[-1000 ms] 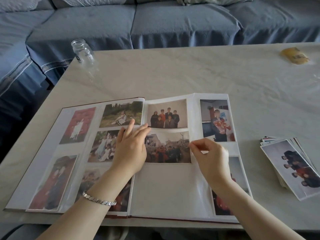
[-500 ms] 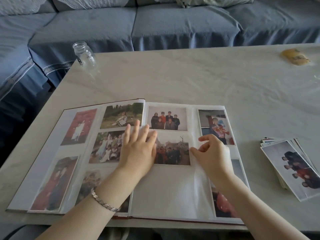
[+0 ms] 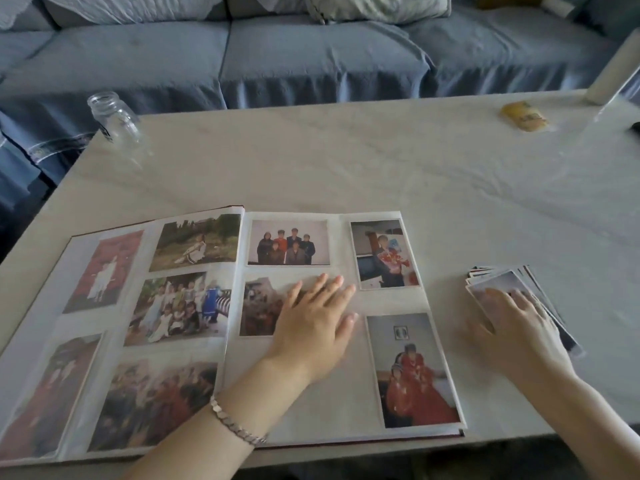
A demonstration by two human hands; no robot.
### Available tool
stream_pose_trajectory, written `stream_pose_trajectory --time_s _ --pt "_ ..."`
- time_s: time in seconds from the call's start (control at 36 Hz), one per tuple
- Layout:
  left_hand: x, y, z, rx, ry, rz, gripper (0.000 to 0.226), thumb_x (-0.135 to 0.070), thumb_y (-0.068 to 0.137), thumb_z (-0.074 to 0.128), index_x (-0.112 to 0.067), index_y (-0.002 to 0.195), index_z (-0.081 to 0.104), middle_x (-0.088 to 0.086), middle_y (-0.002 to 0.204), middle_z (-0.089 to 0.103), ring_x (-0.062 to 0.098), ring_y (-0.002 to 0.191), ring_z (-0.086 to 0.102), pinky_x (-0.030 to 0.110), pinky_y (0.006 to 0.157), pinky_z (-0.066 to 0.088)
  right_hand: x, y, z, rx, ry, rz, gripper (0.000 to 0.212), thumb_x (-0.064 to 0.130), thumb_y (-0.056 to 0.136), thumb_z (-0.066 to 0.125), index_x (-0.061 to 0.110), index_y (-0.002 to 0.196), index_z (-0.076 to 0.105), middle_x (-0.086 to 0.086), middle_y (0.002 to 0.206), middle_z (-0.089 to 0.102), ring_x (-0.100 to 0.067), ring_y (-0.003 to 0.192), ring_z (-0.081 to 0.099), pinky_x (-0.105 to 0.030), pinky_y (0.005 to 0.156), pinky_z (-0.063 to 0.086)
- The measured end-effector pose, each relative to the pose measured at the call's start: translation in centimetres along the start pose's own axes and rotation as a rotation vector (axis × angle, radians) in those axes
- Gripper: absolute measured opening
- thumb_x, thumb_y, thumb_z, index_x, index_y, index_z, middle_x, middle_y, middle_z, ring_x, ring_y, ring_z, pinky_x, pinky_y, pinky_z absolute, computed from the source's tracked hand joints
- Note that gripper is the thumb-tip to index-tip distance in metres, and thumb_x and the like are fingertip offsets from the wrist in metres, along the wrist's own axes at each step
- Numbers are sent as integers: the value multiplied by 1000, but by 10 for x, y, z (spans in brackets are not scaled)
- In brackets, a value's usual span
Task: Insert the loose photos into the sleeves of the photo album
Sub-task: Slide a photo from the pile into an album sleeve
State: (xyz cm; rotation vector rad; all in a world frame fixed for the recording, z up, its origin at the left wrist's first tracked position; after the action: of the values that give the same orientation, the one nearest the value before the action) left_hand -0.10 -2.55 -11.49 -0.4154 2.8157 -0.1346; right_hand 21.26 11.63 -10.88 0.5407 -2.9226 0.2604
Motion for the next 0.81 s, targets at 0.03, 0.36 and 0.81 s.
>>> stream_pose_trajectory --time_s 0.03,0.36,0.81 --pt "2 -1 -2 -48 -32 -4 50 -41 101 16 -28 149 20 -10 157 13 8 145 4 29 114 -7 -2 0 0 32 -37 -6 42 28 83 62 17 122 55 -10 122 53 -29 118 44 -39 94 38" --pt "23 -14 -24 -281 -348 -119 28 -15 96 48 -13 121 61 -6 124 57 9 116 50 7 93 29 -2 2 -9 -129 87 -33 27 21 96 47 7 87 69 -12 92 67 -32 75 55 -32 56 34" --pt "-40 -18 -52 113 -1468 -343 40 -36 81 59 -2 102 67 13 97 72 22 91 70 35 80 57 95 -45 -11 -609 326 -915 22 16 88 56 9 98 74 -1 102 71 -12 101 65 -31 90 49"
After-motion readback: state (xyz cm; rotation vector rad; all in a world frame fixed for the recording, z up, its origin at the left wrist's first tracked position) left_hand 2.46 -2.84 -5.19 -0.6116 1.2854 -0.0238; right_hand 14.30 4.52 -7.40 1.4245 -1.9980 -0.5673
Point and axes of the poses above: each hand's wrist, its own y-axis towards the middle knuckle, its own z-axis out of the palm, x = y × z, the point moved 2 cm from there along y, towards the middle knuckle
